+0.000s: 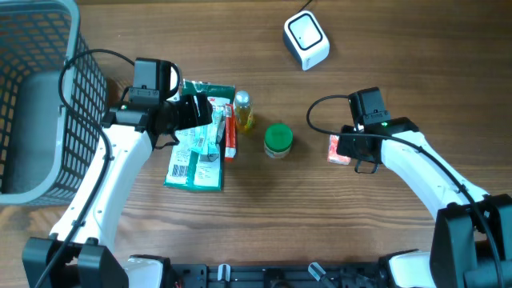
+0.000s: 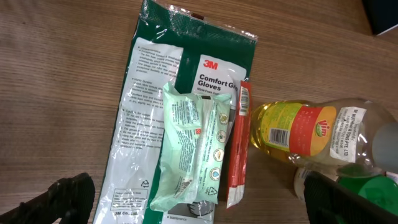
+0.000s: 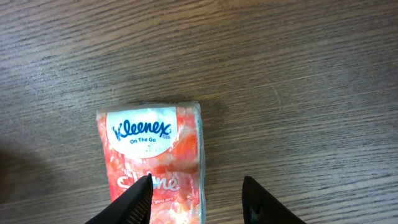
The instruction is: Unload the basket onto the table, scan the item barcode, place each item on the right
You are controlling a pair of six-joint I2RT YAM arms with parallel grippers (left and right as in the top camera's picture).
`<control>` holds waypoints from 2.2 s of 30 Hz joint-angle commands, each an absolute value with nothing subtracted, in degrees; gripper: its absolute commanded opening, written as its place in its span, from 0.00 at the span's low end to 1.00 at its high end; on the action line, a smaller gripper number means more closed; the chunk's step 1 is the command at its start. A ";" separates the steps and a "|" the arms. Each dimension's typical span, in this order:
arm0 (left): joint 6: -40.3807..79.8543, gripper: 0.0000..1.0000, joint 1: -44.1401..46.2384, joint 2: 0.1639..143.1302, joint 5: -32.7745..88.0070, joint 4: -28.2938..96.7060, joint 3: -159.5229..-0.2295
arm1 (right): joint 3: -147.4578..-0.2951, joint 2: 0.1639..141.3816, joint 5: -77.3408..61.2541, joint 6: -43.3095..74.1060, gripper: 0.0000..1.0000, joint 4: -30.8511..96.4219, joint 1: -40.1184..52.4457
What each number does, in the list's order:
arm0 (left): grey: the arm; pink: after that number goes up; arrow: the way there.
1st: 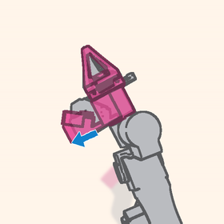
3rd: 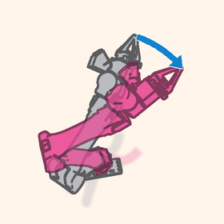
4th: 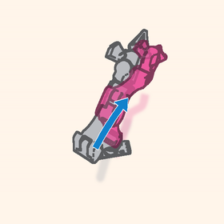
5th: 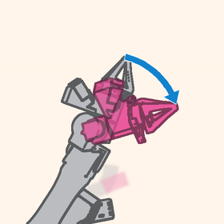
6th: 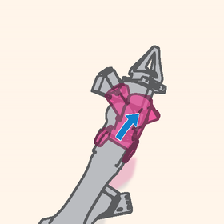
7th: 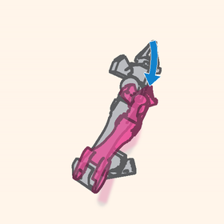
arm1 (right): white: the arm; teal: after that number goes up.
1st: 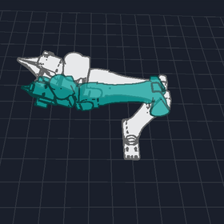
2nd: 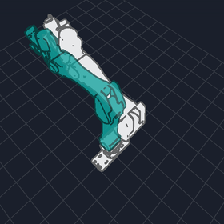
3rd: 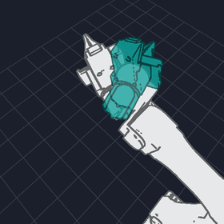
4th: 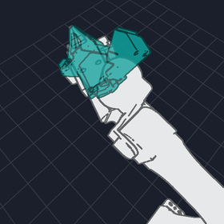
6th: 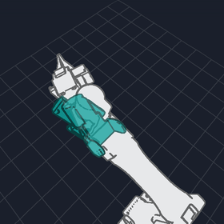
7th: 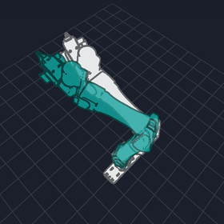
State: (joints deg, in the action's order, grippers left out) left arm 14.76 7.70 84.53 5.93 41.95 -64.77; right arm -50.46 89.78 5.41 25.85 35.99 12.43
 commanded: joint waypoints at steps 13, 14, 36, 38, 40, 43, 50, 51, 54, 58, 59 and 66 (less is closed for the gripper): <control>15.49 1.00 7.49 84.42 6.59 41.82 -65.36 | -49.80 90.11 4.16 27.42 0.38 36.32 12.25; 15.49 1.00 7.49 84.42 6.59 41.82 -65.36 | -49.65 90.30 4.16 27.44 0.38 36.32 12.25; 15.49 1.00 7.49 84.42 6.59 41.82 -65.36 | -41.19 83.15 -13.65 23.07 0.04 24.32 5.63; 15.49 1.00 7.49 84.42 6.59 41.82 -65.36 | -41.19 78.28 -23.64 18.70 0.04 24.38 2.13; 15.49 1.00 7.49 84.42 6.59 41.82 -65.36 | -41.19 72.14 -36.14 17.54 0.04 25.52 -2.66; 15.49 1.00 7.49 84.42 6.59 41.80 -65.36 | -41.19 65.87 -55.37 16.32 0.04 27.33 -8.19; 15.49 1.00 7.49 84.42 6.59 41.80 -65.36 | -41.19 64.53 -93.03 16.91 0.04 23.11 -7.77; 15.49 1.00 7.49 84.42 6.59 41.82 -65.36 | -41.19 64.36 -93.01 17.21 0.04 23.18 -6.59; 15.49 1.00 7.49 84.42 6.59 41.82 -65.36 | -41.19 64.36 -92.99 16.95 0.04 22.26 0.25; 15.49 1.00 7.49 84.42 6.59 41.82 -65.36 | -41.19 64.38 -92.99 18.79 0.04 17.69 8.40; 15.49 1.00 7.49 84.42 6.59 41.82 -65.36 | -41.19 64.38 -92.99 20.60 0.04 15.33 10.04; 15.49 1.00 7.49 84.42 6.59 41.82 -65.36 | -41.19 64.38 -92.79 28.45 0.04 8.38 13.72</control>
